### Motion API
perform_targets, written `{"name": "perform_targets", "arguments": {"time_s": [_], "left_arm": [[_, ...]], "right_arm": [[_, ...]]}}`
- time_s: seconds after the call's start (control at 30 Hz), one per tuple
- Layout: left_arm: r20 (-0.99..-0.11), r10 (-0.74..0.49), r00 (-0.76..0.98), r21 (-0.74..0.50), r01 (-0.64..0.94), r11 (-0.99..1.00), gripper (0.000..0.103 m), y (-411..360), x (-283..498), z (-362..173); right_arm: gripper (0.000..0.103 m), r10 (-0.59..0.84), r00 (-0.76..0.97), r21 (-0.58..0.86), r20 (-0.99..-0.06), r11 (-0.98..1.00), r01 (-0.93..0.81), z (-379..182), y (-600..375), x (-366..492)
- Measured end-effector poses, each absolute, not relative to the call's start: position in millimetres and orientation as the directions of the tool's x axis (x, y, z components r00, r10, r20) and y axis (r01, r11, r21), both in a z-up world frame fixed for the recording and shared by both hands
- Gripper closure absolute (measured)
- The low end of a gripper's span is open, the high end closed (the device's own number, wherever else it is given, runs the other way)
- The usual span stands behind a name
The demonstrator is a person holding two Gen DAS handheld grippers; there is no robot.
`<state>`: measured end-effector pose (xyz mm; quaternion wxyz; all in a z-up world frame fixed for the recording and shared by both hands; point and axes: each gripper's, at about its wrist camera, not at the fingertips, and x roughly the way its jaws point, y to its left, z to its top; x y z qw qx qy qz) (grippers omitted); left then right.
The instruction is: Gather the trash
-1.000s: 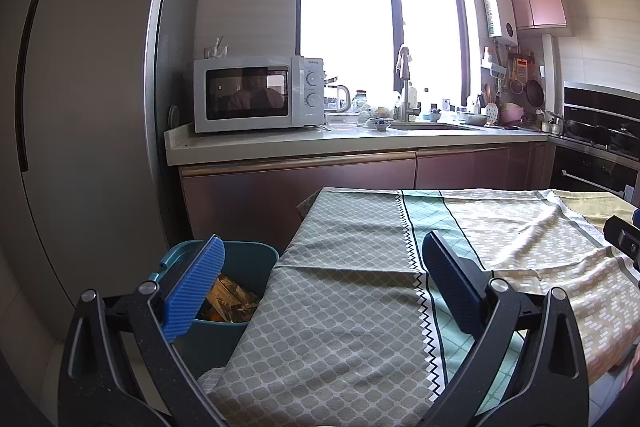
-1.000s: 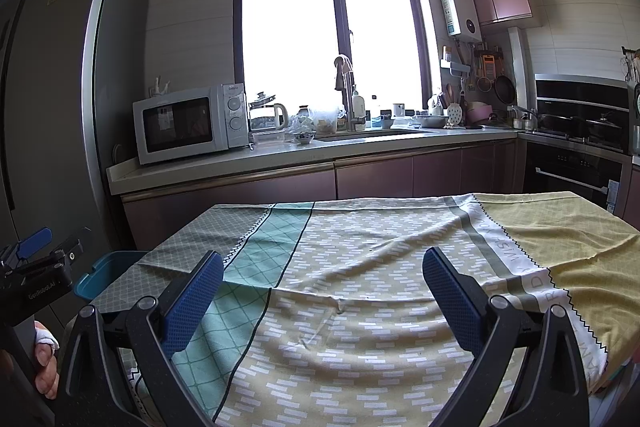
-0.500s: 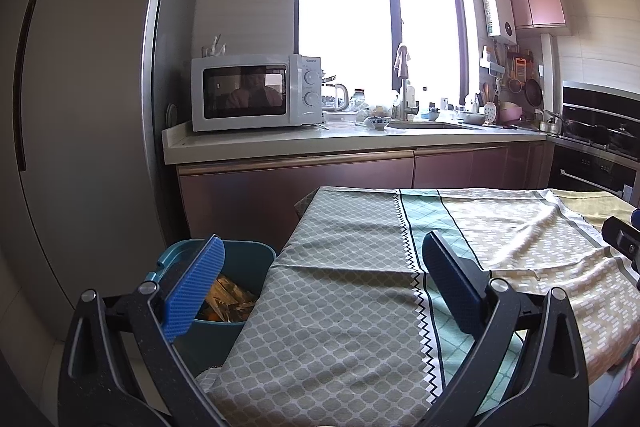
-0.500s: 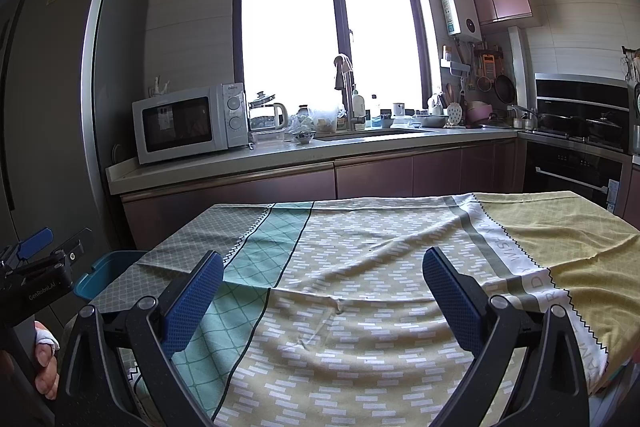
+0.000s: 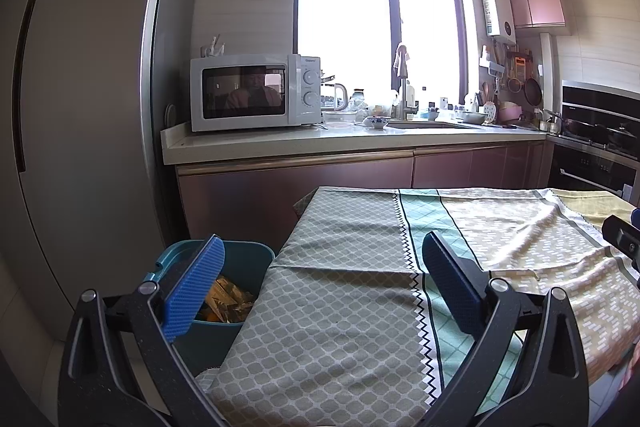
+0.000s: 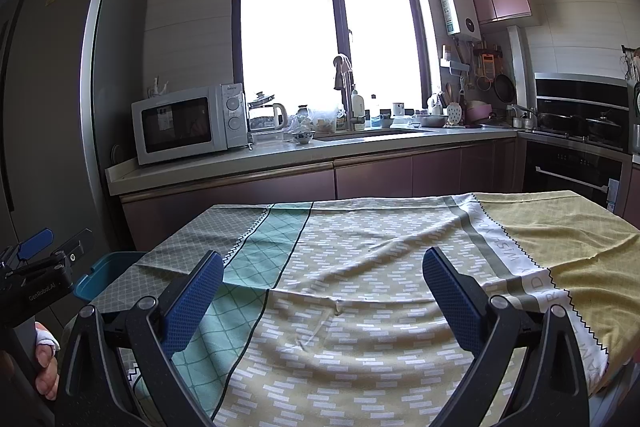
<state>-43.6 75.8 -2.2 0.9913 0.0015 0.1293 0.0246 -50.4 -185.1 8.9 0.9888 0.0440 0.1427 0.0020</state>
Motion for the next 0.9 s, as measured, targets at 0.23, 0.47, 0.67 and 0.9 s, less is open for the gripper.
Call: {"name": "perform_targets", "arguments": {"time_s": [0.23, 0.47, 0.67, 0.9], "left_arm": [[-0.257, 0.043, 0.965, 0.006, -0.043, 0.999, 0.006, 75.9, -43.8, -1.5], [-0.258, 0.039, 0.965, 0.007, -0.039, 0.999, 0.006, 75.4, -42.7, -0.9], [-0.26, 0.037, 0.965, 0.004, -0.037, 0.999, 0.006, 74.7, -42.3, -1.1], [-0.251, 0.025, 0.968, 0.007, -0.024, 1.0, 0.006, 71.9, -40.9, -0.2]], "right_arm": [[0.006, 0.017, 0.959, 0.088, -0.282, 0.996, 0.008, 8.9, -185.3, -50.0], [0.006, 0.018, 0.959, 0.088, -0.282, 0.996, 0.007, 9.0, -185.6, -47.8], [0.006, 0.019, 0.959, 0.091, -0.282, 0.996, 0.007, 8.8, -186.1, -47.6], [0.007, 0.02, 0.959, 0.093, -0.284, 0.996, 0.007, 8.9, -186.5, -47.6]]}}
